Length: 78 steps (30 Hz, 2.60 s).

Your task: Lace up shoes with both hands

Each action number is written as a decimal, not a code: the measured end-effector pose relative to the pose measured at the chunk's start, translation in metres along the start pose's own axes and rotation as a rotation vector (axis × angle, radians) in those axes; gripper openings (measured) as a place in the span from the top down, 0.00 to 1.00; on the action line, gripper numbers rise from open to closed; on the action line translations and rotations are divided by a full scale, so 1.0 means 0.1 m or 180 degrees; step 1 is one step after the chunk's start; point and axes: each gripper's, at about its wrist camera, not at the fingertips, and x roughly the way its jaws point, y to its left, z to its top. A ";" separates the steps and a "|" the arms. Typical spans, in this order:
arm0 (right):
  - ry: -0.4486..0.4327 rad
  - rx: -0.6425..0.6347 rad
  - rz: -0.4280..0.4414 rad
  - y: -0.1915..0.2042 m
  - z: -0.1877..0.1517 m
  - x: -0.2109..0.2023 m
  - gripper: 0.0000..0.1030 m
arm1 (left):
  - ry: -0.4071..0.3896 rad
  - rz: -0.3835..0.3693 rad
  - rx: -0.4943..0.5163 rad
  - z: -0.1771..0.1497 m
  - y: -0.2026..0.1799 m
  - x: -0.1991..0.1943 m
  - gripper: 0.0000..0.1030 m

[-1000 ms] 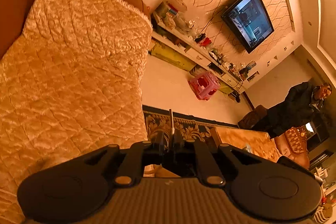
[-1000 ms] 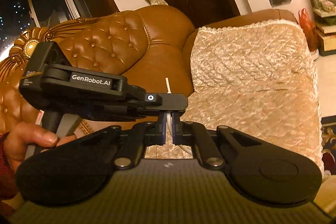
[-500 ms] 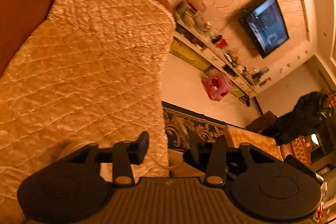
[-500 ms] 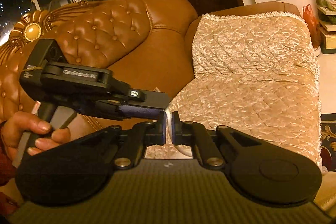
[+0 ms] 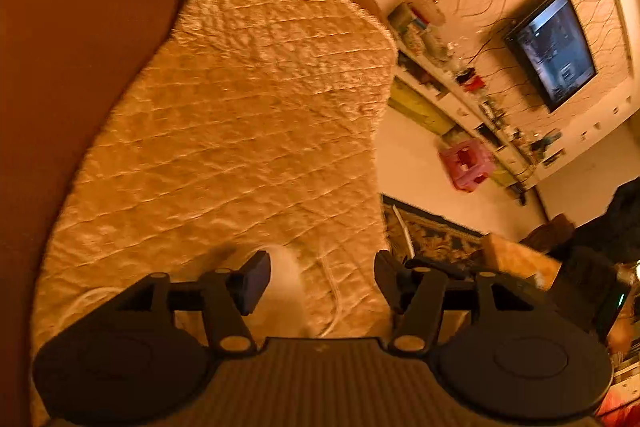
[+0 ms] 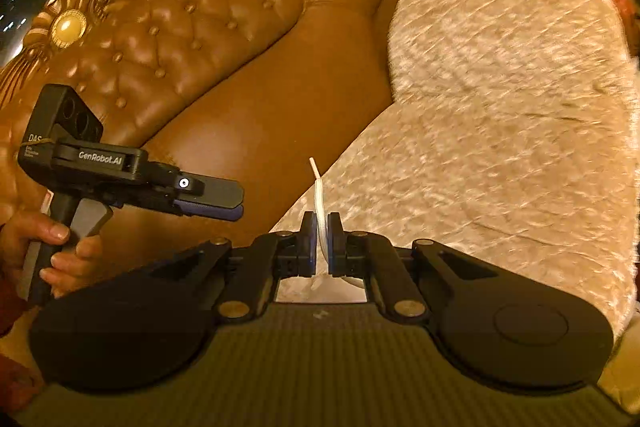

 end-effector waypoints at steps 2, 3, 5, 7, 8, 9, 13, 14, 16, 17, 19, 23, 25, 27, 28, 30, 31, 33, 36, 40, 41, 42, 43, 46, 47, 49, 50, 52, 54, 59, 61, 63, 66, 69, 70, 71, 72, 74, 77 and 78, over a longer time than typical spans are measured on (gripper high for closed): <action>0.0153 -0.0030 0.0107 0.03 0.04 0.08 0.93 | 0.0073 0.0130 0.0062 -0.06 0.03 -0.07 0.32; 0.0254 -0.0062 0.0164 0.05 0.06 0.14 0.93 | 0.0125 0.0193 0.0097 -0.09 0.04 -0.10 0.32; 0.0448 -0.0143 0.0263 0.10 0.07 0.25 0.93 | 0.0242 0.0287 0.0177 -0.15 0.05 -0.13 0.31; 0.0693 -0.0184 0.0377 0.15 0.08 0.39 0.93 | 0.0392 0.0322 0.0244 -0.19 0.06 -0.14 0.30; 0.0815 -0.0205 0.0434 0.17 0.09 0.46 0.93 | 0.0477 0.0329 0.0291 -0.21 0.05 -0.13 0.30; 0.0941 -0.0229 0.0490 0.20 0.10 0.52 0.93 | 0.0563 0.0347 0.0353 -0.23 0.03 -0.11 0.30; 0.1536 -0.0407 0.0689 0.33 0.14 0.75 0.93 | 0.0888 0.0455 0.0619 -0.34 -0.05 0.01 0.34; 0.1691 -0.0425 0.0745 0.36 0.15 0.80 0.93 | 0.0943 0.0480 0.0638 -0.36 -0.04 0.05 0.39; 0.1988 -0.0447 0.0833 0.40 0.19 0.92 0.93 | 0.1008 0.0481 0.0591 -0.39 0.01 0.11 0.44; 0.2121 -0.0553 0.0831 0.44 0.18 0.96 0.93 | 0.1004 0.0444 0.0522 -0.41 0.06 0.14 0.48; 0.2390 -0.0864 0.0776 0.53 0.13 1.01 0.93 | 0.0978 0.0398 0.0454 -0.43 0.11 0.12 0.55; 0.2739 -0.1215 0.0863 0.65 0.13 1.05 0.93 | 0.0910 0.0363 0.0345 -0.48 0.12 0.09 0.68; 0.2897 -0.1430 0.0927 0.72 0.18 1.08 0.93 | 0.0863 0.0363 0.0179 -0.49 0.16 0.06 0.68; 0.3064 -0.1649 0.1013 0.78 0.24 1.11 0.93 | 0.0812 0.0349 -0.0015 -0.51 0.23 0.04 0.68; 0.3136 -0.1755 0.1059 0.80 0.27 1.12 0.93 | 0.0786 0.0340 -0.0104 -0.52 0.26 0.03 0.68; 0.3283 -0.1978 0.1143 0.89 0.30 1.20 0.93 | 0.0734 0.0324 -0.0260 -0.54 0.33 0.02 0.68; 0.3377 -0.2099 0.1180 0.95 0.29 1.24 0.93 | 0.0707 0.0316 -0.0338 -0.55 0.37 0.01 0.68; 0.3566 -0.2330 0.1216 1.04 0.29 1.35 0.93 | 0.0664 0.0302 -0.0387 -0.57 0.38 0.01 0.68; 0.3773 -0.2649 0.1203 1.16 0.30 1.48 0.93 | 0.0580 0.0288 -0.0390 -0.57 0.37 -0.01 0.67; 0.3699 -0.2778 0.1184 1.20 0.26 1.54 0.93 | 0.0466 0.0243 -0.0405 -0.51 0.39 -0.05 0.66; 0.3649 -0.2750 0.1153 1.16 0.25 1.52 0.93 | 0.0440 0.0216 -0.0400 -0.48 0.39 -0.05 0.66; 0.3599 -0.2722 0.1122 1.13 0.24 1.51 0.93 | 0.0428 0.0174 -0.0365 -0.45 0.38 -0.05 0.66; 0.3548 -0.2687 0.1092 1.09 0.23 1.49 0.93 | 0.0424 0.0124 -0.0313 -0.41 0.36 -0.04 0.66; 0.3353 -0.2377 0.1039 0.92 0.27 1.39 0.93 | 0.0464 0.0132 -0.0087 -0.31 0.28 0.01 0.55; 0.3281 -0.2244 0.1020 0.86 0.28 1.35 0.93 | 0.0477 0.0149 -0.0063 -0.29 0.27 0.03 0.55; 0.3120 -0.1893 0.1037 0.76 0.32 1.29 0.85 | 0.0516 0.0142 -0.0094 -0.29 0.27 0.07 0.55; 0.3018 -0.1728 0.1070 0.73 0.33 1.26 0.75 | 0.0518 0.0149 -0.0116 -0.30 0.29 0.07 0.55; 0.2890 -0.1379 0.1243 0.66 0.36 1.20 0.68 | 0.0520 0.0162 -0.0160 -0.33 0.31 0.08 0.55; 0.2837 -0.1245 0.1386 0.62 0.32 1.19 0.68 | 0.0522 0.0175 -0.0204 -0.35 0.33 0.08 0.55; 0.2804 -0.1514 0.1466 0.73 0.18 1.20 0.68 | 0.0593 0.0147 -0.0342 -0.39 0.41 0.03 0.55; 0.2768 -0.1608 0.1438 0.76 0.20 1.21 0.74 | 0.0634 0.0125 -0.0340 -0.40 0.41 0.02 0.54; 0.2765 -0.1699 0.1412 0.79 0.18 1.23 0.90 | 0.0670 0.0131 -0.0303 -0.41 0.40 0.01 0.52; 0.2738 -0.1734 0.1354 0.72 0.17 1.25 0.93 | 0.0729 0.0156 -0.0242 -0.43 0.38 0.02 0.48; 0.2745 -0.1746 0.1274 0.67 0.19 1.21 0.93 | 0.0789 0.0217 -0.0184 -0.46 0.36 0.06 0.48; 0.2794 -0.1751 0.1257 0.66 0.19 1.22 0.93 | 0.0788 0.0213 -0.0195 -0.48 0.37 0.06 0.47; 0.2833 -0.1798 0.1239 0.67 0.19 1.22 0.93 | 0.0780 0.0214 -0.0213 -0.49 0.38 0.06 0.48; 0.2882 -0.1864 0.1229 0.69 0.18 1.24 0.93 | 0.0762 0.0233 -0.0225 -0.49 0.39 0.06 0.49; 0.2990 -0.2005 0.1202 0.76 0.17 1.28 0.93 | 0.0730 0.0304 -0.0234 -0.50 0.40 0.05 0.57; 0.3188 -0.2312 0.1140 0.88 0.18 1.31 0.93 | 0.0696 0.0395 -0.0261 -0.51 0.42 0.03 0.65; 0.3254 -0.2418 0.1102 0.91 0.16 1.32 0.93 | 0.0691 0.0397 -0.0281 -0.52 0.43 0.03 0.65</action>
